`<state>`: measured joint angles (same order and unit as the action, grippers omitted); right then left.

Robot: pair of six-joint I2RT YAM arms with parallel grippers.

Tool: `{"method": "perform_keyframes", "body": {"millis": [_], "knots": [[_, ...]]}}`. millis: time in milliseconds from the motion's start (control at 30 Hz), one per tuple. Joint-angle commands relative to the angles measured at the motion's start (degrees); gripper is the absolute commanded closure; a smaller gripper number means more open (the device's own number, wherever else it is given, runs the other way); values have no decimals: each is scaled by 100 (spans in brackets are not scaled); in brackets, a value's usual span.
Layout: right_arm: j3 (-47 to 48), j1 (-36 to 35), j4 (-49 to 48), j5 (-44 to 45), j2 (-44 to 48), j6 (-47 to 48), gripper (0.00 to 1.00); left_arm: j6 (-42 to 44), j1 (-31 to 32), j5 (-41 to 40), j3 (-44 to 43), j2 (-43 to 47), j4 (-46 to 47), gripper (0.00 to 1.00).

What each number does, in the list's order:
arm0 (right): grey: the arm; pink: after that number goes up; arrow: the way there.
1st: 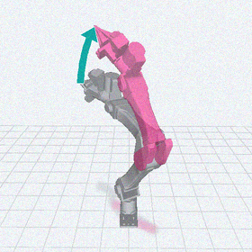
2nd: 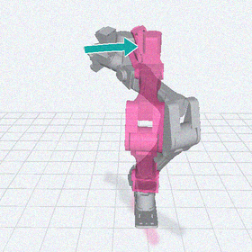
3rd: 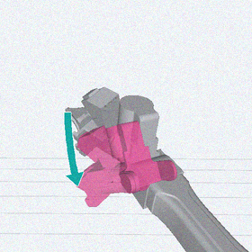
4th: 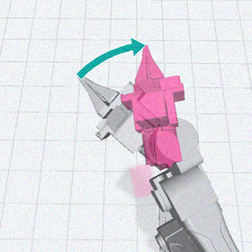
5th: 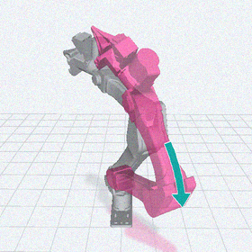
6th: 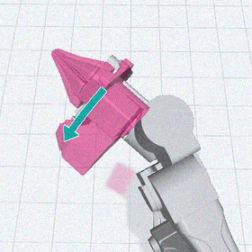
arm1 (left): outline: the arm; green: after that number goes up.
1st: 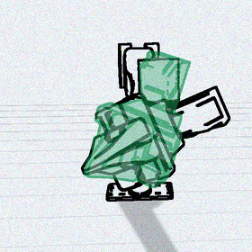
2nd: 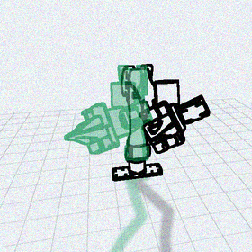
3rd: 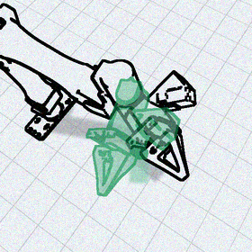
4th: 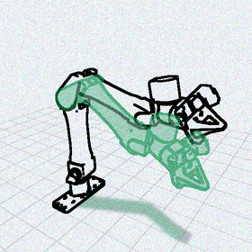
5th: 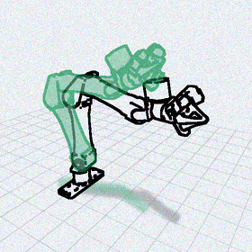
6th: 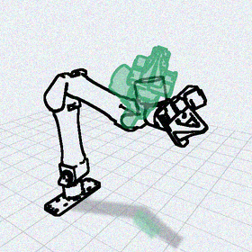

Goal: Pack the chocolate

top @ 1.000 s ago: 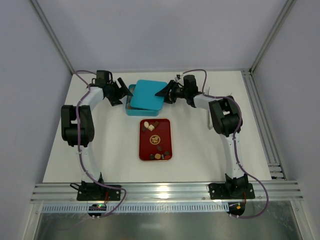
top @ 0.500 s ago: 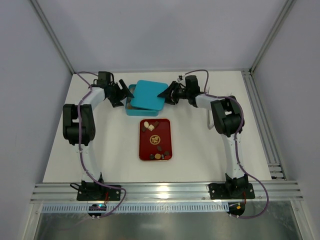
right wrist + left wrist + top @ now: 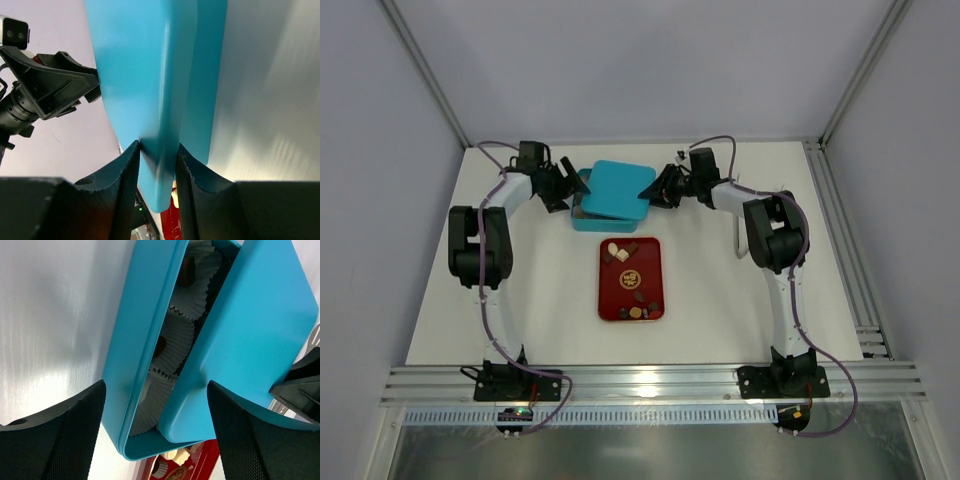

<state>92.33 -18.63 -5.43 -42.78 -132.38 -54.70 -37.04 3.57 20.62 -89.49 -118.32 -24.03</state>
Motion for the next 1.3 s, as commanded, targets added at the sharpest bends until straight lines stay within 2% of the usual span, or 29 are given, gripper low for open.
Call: {"method": "perform_keyframes", "body": {"millis": [0, 300, 1267], "knots": [[373, 9, 411, 139, 230, 450, 66, 30, 47, 82, -261, -68, 100, 20], [961, -44, 1175, -10, -95, 776, 69, 21, 91, 82, -341, -138, 101, 20], [1507, -149, 1589, -477, -728, 987, 68, 21, 144, 197, -394, -200, 241, 19]]}}
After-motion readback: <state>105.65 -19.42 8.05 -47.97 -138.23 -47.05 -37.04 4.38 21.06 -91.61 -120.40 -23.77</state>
